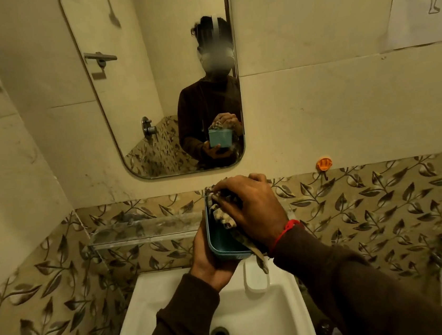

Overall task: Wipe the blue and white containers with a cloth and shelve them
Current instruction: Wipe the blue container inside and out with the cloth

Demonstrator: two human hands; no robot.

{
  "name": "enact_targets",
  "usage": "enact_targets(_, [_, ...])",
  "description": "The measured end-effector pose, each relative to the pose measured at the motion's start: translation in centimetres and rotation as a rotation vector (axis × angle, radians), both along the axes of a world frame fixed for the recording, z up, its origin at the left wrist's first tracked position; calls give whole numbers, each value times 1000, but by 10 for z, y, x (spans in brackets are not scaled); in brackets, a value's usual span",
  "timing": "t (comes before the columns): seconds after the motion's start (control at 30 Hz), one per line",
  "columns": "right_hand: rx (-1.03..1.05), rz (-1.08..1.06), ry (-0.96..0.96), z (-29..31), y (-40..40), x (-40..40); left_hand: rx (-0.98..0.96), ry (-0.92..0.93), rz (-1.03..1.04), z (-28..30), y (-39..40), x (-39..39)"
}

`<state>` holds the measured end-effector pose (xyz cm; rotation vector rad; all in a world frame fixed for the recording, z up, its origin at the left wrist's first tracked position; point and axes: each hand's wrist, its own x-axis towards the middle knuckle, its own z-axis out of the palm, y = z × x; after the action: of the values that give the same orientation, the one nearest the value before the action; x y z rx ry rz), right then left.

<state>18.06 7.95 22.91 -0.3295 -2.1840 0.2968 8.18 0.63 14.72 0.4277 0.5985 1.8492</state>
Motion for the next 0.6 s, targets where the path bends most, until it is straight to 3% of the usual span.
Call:
enact_targets(0.2, [64,-109,-431,-2,-11,-5,-58,36,26,7,1,-9])
enact_targets(0.3, [119,-68,-468,-4,-13,-4,-55,86,29,8,-3,-14])
enact_targets(0.47, [192,60,-595,9,-1,3,-55,100,-4,0,-11,-9])
enact_targets(0.6, [155,323,-766,13,2,6,-118,98,-10,2,-16,-17])
